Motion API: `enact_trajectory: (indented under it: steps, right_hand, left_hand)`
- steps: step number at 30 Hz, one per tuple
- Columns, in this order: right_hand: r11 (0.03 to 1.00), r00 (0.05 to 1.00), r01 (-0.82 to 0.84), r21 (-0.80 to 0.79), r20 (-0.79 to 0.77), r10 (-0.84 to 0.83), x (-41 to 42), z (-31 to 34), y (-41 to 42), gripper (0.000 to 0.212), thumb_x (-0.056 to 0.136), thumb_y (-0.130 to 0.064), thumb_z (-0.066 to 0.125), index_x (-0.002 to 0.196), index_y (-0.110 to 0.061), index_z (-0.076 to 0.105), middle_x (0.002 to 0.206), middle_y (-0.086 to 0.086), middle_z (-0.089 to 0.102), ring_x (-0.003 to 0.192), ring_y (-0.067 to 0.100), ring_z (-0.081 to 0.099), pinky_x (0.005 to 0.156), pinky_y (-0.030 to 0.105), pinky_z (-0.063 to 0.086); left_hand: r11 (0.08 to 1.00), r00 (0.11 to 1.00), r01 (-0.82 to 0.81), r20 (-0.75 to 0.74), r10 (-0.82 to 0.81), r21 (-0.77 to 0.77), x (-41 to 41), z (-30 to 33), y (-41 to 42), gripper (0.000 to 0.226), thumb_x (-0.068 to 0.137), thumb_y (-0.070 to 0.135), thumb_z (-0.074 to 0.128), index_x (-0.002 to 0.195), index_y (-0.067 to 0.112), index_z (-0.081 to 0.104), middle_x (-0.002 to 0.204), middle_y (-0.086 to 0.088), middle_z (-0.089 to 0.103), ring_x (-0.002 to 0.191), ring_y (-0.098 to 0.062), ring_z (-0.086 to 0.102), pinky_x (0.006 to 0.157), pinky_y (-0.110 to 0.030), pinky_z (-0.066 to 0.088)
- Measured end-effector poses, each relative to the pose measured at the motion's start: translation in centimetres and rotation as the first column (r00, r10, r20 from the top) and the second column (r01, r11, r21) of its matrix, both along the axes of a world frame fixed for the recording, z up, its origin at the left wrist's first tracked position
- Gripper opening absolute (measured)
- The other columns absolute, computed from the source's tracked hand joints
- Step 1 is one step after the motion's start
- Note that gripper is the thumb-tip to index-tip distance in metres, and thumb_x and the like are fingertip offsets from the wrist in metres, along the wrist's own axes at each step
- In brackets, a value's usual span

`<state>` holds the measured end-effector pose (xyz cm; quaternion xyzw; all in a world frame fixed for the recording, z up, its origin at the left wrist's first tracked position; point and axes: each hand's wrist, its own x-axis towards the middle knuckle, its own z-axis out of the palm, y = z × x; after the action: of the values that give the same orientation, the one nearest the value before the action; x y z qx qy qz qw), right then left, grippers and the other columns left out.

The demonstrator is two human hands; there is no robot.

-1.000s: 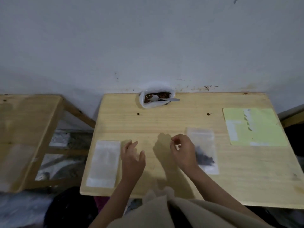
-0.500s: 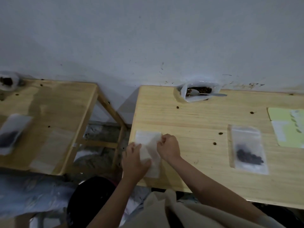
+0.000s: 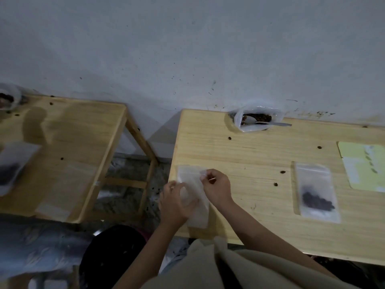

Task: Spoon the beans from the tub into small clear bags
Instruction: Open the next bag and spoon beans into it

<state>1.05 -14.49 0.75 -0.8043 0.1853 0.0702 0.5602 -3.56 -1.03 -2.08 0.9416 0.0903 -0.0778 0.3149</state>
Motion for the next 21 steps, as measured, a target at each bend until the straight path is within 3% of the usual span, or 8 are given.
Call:
enact_trajectory:
  steps: [3,5,8,11,13,16,19,21]
  right_hand:
    - [0.989,0.999,-0.045,0.141,-0.004,0.046,0.1,1.0,-1.6,0.016,0.084,0.000,0.061,0.076,-0.013,0.066,0.075,-0.007,0.064,0.067,0.008,0.058,0.066,0.022,0.047]
    - [0.956,0.996,-0.073,0.284,-0.021,0.082,0.0,2.4,-3.2,0.020,0.085,0.003,0.061,0.071,-0.012,0.063,0.074,-0.002,0.063,0.063,0.012,0.057,0.061,0.028,0.047]
    - [0.925,0.982,-0.187,0.330,0.029,0.188,0.0,5.2,-5.9,0.012,0.084,0.006,0.061,0.077,-0.003,0.062,0.070,0.003,0.063,0.060,0.006,0.059,0.059,0.022,0.047]
    - [0.921,0.963,-0.268,0.282,0.111,0.246,0.1,7.8,-8.8,0.009,0.088,0.001,0.059,0.085,-0.004,0.066,0.073,0.009,0.069,0.064,0.006,0.066,0.059,0.014,0.048]
    - [0.923,0.962,-0.268,0.277,0.135,0.238,0.4,8.7,-10.7,0.010,0.088,-0.003,0.061,0.083,-0.007,0.069,0.073,0.013,0.071,0.068,0.017,0.069,0.064,0.024,0.054]
    - [0.952,0.968,-0.224,0.207,0.157,0.194,0.7,9.4,-13.0,0.016,0.086,-0.006,0.064,0.073,-0.013,0.069,0.072,0.012,0.073,0.067,0.023,0.069,0.065,0.033,0.054]
    - [0.985,0.980,-0.107,0.137,0.183,0.081,0.7,9.7,-15.0,0.020,0.085,-0.009,0.066,0.067,-0.016,0.069,0.069,0.008,0.073,0.065,0.023,0.066,0.061,0.039,0.052]
    - [0.991,0.977,-0.056,0.121,0.213,0.029,0.6,9.9,-16.0,0.018,0.082,-0.009,0.069,0.065,-0.015,0.068,0.067,0.007,0.072,0.062,0.019,0.064,0.060,0.038,0.053]
  left_hand:
    - [0.965,0.994,-0.067,0.071,0.088,-0.255,0.9,2.0,0.3,0.045,0.077,0.025,0.077,0.118,0.020,0.058,0.122,0.002,0.051,0.111,-0.012,0.048,0.096,-0.018,0.038]
    - [0.882,0.984,-0.096,0.090,0.154,-0.462,1.6,4.3,0.0,0.033,0.080,0.010,0.073,0.106,0.027,0.060,0.113,0.004,0.058,0.102,-0.005,0.056,0.086,-0.007,0.042]
    - [0.797,0.983,-0.047,0.114,0.144,-0.602,2.9,7.6,-0.4,0.036,0.081,-0.004,0.069,0.094,0.029,0.062,0.097,0.003,0.066,0.085,0.003,0.064,0.076,-0.012,0.050]
    - [0.794,0.990,0.060,0.135,0.028,-0.605,4.4,10.1,-2.1,0.033,0.083,-0.006,0.066,0.091,0.026,0.064,0.091,0.005,0.067,0.082,-0.003,0.064,0.075,-0.017,0.051]
    - [0.798,0.981,0.157,0.183,-0.060,-0.582,5.3,11.1,-3.8,0.032,0.083,-0.007,0.065,0.091,0.024,0.066,0.094,0.004,0.068,0.087,-0.006,0.064,0.080,-0.017,0.051]
    - [0.844,0.944,0.261,0.307,-0.121,-0.469,6.3,11.7,-6.7,0.031,0.082,-0.007,0.065,0.095,0.021,0.068,0.102,0.006,0.065,0.097,0.002,0.059,0.086,-0.008,0.042]
    - [0.892,0.918,0.202,0.396,-0.028,-0.404,6.6,12.0,-10.1,0.026,0.079,0.004,0.072,0.097,0.023,0.069,0.107,0.006,0.056,0.105,0.007,0.051,0.090,-0.006,0.038]
    - [0.868,0.927,0.138,0.370,0.056,-0.477,6.6,12.6,-12.6,0.019,0.079,0.010,0.075,0.091,0.023,0.068,0.101,0.006,0.060,0.094,0.005,0.058,0.082,-0.009,0.044]
